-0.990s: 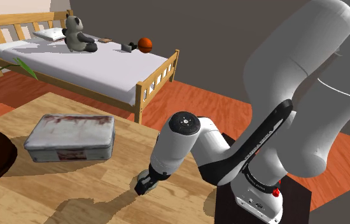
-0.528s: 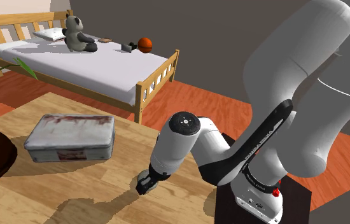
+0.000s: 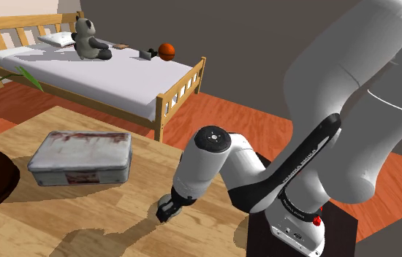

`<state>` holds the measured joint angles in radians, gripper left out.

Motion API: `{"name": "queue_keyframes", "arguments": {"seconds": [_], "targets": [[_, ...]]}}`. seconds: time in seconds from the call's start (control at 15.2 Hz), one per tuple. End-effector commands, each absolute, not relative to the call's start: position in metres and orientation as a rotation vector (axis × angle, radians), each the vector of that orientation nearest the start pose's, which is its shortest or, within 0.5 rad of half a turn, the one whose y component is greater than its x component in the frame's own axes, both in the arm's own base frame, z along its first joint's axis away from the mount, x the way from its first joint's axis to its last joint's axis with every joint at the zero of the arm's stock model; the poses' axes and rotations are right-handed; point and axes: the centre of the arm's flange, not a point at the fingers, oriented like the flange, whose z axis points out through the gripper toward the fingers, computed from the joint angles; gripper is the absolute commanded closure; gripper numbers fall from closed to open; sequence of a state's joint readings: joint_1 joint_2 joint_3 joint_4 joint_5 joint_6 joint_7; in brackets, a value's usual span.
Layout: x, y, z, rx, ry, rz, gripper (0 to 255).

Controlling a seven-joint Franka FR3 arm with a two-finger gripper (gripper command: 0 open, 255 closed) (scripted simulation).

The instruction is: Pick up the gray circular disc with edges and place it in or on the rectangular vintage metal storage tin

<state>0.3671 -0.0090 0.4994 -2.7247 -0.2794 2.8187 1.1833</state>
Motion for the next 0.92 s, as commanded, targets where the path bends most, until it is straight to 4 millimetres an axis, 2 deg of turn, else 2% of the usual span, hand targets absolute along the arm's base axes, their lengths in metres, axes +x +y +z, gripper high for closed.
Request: {"name": "queue_keyframes", "arguments": {"seconds": [0.0, 0.86], "targets": [[0.255, 0.321, 0.245, -3.101, 0.088, -0.221, 255], [0.255, 0.321, 0.314, -3.101, 0.088, -0.221, 255]]}}
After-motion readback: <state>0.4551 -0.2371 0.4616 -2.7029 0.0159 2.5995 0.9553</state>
